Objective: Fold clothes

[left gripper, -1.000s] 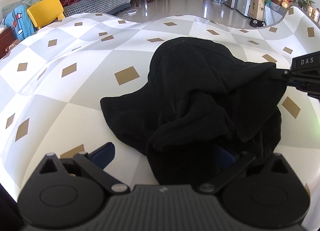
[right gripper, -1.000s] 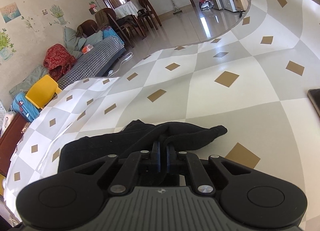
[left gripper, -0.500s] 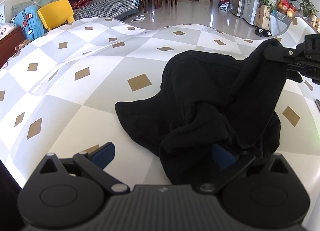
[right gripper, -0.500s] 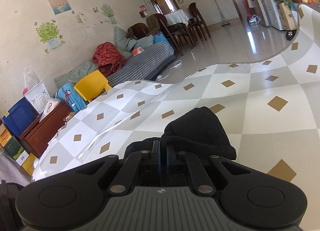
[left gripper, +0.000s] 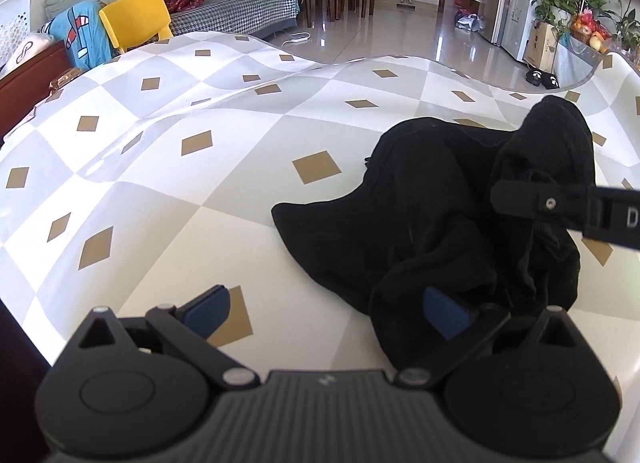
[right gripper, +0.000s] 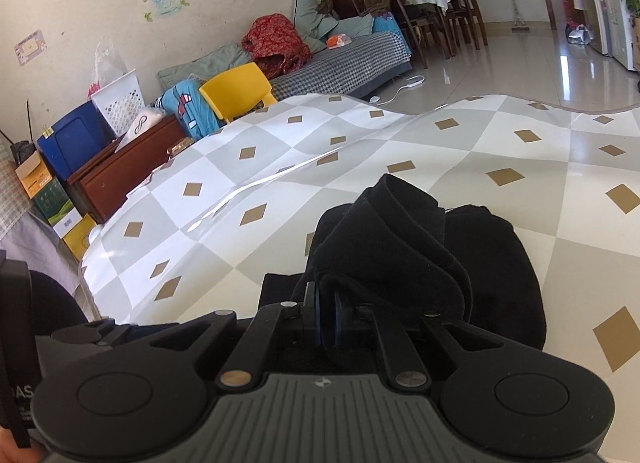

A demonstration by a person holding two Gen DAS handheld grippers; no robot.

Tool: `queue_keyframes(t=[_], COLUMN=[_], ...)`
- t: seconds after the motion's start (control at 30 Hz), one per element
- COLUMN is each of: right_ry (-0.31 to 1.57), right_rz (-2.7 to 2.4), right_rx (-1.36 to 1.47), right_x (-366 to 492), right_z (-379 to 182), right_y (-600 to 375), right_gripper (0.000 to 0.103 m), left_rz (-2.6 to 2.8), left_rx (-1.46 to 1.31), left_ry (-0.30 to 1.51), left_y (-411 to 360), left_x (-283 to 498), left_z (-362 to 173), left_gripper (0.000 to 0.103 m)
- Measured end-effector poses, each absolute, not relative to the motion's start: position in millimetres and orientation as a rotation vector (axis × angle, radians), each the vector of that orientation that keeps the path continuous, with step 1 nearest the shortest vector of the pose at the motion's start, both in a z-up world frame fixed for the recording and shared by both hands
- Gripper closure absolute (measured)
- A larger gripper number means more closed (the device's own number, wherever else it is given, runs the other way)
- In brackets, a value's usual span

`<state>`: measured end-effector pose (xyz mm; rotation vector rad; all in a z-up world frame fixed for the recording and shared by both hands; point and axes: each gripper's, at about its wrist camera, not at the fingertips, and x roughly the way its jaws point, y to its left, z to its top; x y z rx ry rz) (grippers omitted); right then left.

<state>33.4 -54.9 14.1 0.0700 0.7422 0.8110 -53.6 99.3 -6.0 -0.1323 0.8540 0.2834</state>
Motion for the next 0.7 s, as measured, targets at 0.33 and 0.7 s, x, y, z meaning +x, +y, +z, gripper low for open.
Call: queue_keyframes(t=[0.33, 0.7], right_ry=[0.798, 0.795], right_rz=[0.8, 0.79], right_rx=[0.024, 0.04], right_x=[33.9, 36.5], right_z=[-6.8, -10.9], right_y=[-42.5, -48.5], right_gripper=[0.092, 0.083], left_rz=[0.314, 0.343], left_rx=[-0.163, -0.226], left_ry=[0.852, 0.819], left_y=[113.4, 123.7], left_x=[-56.8, -58.8], left_z=[-5.7, 3.3], left_gripper=[0.0, 0.0])
